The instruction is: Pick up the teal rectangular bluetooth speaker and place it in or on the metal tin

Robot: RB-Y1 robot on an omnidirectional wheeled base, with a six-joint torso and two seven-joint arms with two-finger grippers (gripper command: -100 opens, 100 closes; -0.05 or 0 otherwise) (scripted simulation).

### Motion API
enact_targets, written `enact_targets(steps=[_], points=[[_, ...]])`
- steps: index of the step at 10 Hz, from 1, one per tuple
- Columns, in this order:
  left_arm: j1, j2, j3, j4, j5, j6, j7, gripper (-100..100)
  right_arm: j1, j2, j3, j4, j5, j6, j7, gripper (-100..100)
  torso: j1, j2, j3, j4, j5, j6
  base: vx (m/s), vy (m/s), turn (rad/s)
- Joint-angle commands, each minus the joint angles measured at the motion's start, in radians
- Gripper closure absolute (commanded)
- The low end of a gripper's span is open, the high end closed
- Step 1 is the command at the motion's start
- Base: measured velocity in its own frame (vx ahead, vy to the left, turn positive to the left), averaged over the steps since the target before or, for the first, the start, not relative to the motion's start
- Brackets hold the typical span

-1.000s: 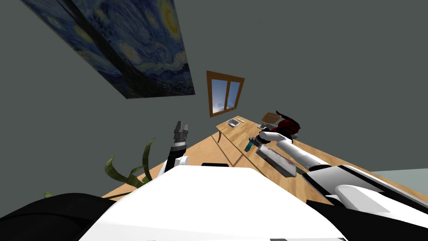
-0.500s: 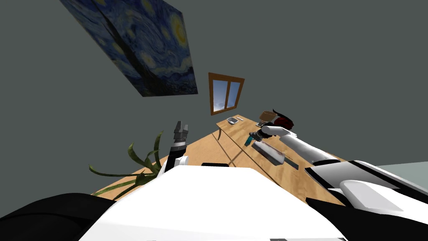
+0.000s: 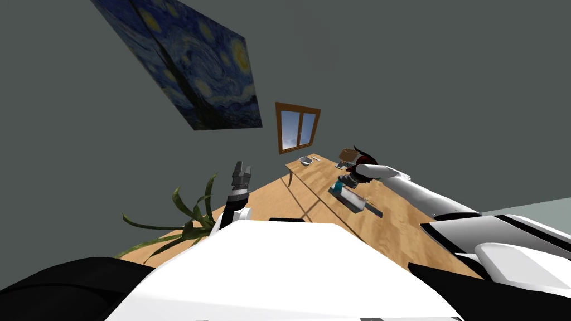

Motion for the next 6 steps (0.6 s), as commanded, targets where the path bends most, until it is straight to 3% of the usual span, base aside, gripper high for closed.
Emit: enact_targets(steps=[1, 5, 6], points=[[0.0, 0.0, 0.0, 0.0, 0.0, 0.0, 0.0, 0, 0.009, -0.021, -0.003, 0.032, -0.019, 0.031, 0.033, 100, 0.0, 0.0, 0.0, 0.0, 0.0, 0.0, 0.092, -0.083, -0.001], [0.0, 0.0, 0.0, 0.0, 0.0, 0.0, 0.0, 0, 0.068, -0.083, -0.015, 0.079, -0.063, 0.118, 0.088, 100, 0.002, -0.01, -0.006, -0.003, 0.001, 0.001, 0.14, -0.083, -0.017], [0.0, 0.0, 0.0, 0.0, 0.0, 0.0, 0.0, 0, 0.068, -0.083, -0.015, 0.079, -0.063, 0.118, 0.088, 100, 0.001, -0.01, -0.006, -0.003, 0.001, 0.001, 0.105, -0.083, -0.006]])
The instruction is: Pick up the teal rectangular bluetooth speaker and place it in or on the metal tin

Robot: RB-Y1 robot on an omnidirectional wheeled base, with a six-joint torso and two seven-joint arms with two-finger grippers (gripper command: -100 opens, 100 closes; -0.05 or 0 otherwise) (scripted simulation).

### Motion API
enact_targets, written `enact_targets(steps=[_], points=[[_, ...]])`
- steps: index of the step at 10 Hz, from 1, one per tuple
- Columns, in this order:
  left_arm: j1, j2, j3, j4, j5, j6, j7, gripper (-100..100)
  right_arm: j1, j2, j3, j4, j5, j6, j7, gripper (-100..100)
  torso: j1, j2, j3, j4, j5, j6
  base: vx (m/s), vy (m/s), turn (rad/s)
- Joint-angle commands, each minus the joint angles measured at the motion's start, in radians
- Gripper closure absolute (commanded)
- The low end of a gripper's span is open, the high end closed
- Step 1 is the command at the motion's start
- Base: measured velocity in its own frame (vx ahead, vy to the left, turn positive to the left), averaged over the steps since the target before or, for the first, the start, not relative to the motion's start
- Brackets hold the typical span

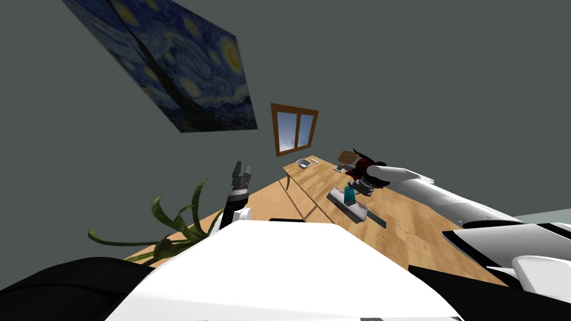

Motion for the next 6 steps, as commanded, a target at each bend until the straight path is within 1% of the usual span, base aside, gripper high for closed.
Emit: enact_targets(steps=[1, 2, 3, 4, 6], points=[[0.0, 0.0, 0.0, 0.0, 0.0, 0.0, 0.0, 0, 0.034, -0.025, -0.006, 0.026, -0.019, 0.033, 0.033, 100, 0.0, 0.0, 0.0, 0.0, 0.0, 0.0, 0.147, -0.067, 0.0], [0.0, 0.0, 0.0, 0.0, 0.0, 0.0, 0.0, 0, 0.034, -0.025, -0.006, 0.026, -0.019, 0.033, 0.033, 100, 0.001, -0.001, 0.0, 0.0, 0.001, 0.001, 0.127, -0.058, -0.025], [0.0, 0.0, 0.0, 0.0, 0.0, 0.0, 0.0, 0, 0.034, -0.024, -0.007, 0.011, -0.017, 0.029, 0.019, 100, 0.002, -0.001, 0.0, 0.0, 0.001, 0.0, 0.043, -0.026, -0.005], [0.0, 0.0, 0.0, 0.0, 0.0, 0.0, 0.0, 0, 0.034, -0.025, -0.007, 0.015, -0.017, 0.031, 0.024, -100, 0.005, 0.003, 0.001, 0.0, 0.001, 0.0, 0.009, -0.007, 0.002], [0.0, 0.0, 0.0, 0.0, 0.0, 0.0, 0.0, 0, 0.034, -0.025, -0.007, 0.015, -0.017, 0.03, 0.023, -100, 0.008, 0.007, 0.004, 0.001, 0.002, 0.0, 0.0, 0.0, 0.0]])
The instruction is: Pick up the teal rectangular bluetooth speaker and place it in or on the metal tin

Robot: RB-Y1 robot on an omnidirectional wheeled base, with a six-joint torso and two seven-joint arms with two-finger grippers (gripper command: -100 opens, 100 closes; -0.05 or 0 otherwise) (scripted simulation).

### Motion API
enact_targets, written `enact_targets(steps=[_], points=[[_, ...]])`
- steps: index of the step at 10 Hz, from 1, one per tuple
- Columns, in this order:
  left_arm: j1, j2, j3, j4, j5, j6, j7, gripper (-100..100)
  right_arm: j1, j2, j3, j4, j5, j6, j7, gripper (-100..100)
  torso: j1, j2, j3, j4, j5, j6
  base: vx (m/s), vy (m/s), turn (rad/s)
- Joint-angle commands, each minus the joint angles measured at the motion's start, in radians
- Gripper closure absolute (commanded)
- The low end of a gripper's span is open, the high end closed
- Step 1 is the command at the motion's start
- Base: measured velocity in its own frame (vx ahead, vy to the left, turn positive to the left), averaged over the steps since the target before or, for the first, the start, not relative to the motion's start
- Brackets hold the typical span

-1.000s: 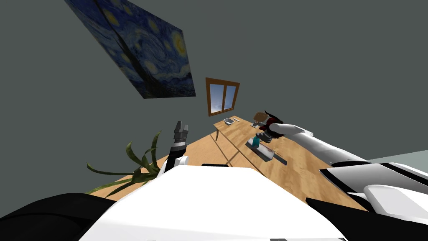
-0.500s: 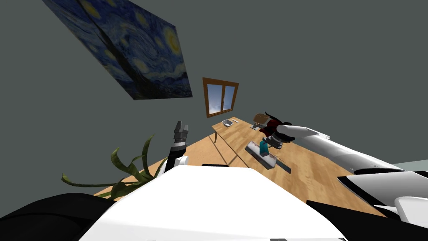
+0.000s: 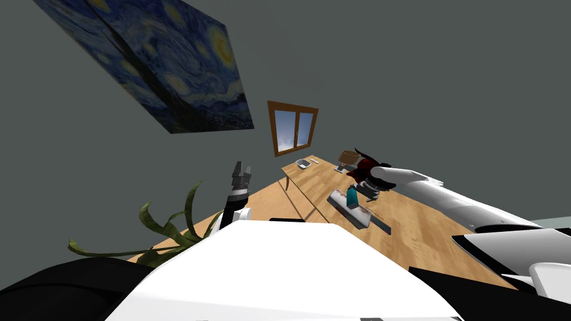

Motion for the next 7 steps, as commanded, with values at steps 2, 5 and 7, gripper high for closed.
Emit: enact_targets(steps=[2, 5, 7], points=[[0.0, 0.0, 0.0, 0.0, 0.0, 0.0, 0.0, 0, 0.0, 0.0, 0.0, 0.0, 0.0, 0.0, 0.0, -100, 0.0, 0.0, 0.0, 0.0, 0.0, 0.0, 0.0, 0.0, 0.0], [0.0, 0.0, 0.0, 0.0, 0.0, 0.0, 0.0, 0, -0.016, -0.052, -0.008, -0.019, -0.041, 0.042, 0.008, -100, 0.001, 0.0, 0.0, 0.0, 0.0, 0.0, 0.014, 0.011, -0.035], [0.0, 0.0, 0.0, 0.0, 0.0, 0.0, 0.0, 0, -0.028, -0.093, -0.015, -0.033, -0.075, 0.076, 0.015, -100, 0.002, -0.001, -0.001, 0.0, 0.001, 0.0, 0.032, 0.025, -0.045]])
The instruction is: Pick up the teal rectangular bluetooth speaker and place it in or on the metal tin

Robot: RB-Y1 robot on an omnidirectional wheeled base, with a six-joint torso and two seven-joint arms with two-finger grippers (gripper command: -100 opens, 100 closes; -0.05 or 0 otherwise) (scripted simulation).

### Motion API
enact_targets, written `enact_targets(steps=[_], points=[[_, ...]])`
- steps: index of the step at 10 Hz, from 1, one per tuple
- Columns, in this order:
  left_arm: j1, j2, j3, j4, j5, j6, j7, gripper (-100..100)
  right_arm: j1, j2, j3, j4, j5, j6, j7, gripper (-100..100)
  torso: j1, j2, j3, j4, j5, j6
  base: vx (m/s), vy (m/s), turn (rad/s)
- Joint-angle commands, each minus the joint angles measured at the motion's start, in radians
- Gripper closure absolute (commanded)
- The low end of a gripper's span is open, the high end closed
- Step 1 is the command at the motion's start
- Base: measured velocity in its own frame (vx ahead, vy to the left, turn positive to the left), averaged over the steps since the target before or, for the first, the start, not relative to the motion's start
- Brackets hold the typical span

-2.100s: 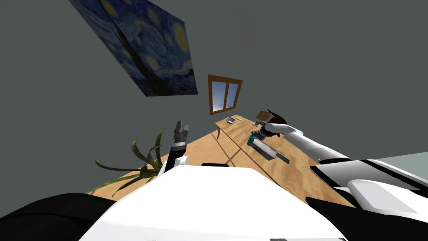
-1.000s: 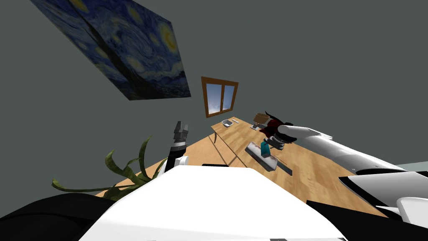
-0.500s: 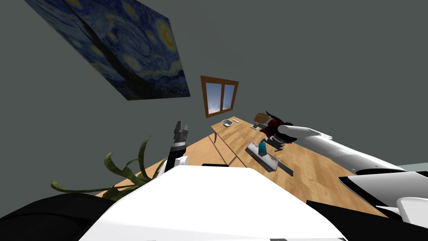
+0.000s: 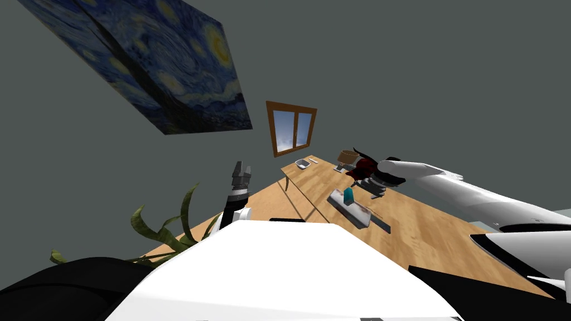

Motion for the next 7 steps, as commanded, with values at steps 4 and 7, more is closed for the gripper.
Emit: enact_targets(steps=[4, 7], points=[[0.0, 0.0, 0.0, 0.0, 0.0, 0.0, 0.0, 0, -0.001, -0.002, -0.001, 0.0, -0.002, 0.005, 0.001, 0, -0.002, 0.001, 0.001, 0.0, -0.001, 0.0, 0.003, 0.002, -0.002], [0.0, 0.0, 0.0, 0.0, 0.0, 0.0, 0.0, 0, -0.001, -0.002, -0.001, 0.0, -0.002, 0.005, 0.001, 0, -0.002, 0.002, 0.001, 0.0, -0.001, 0.0, 0.0, 0.0, 0.0]])
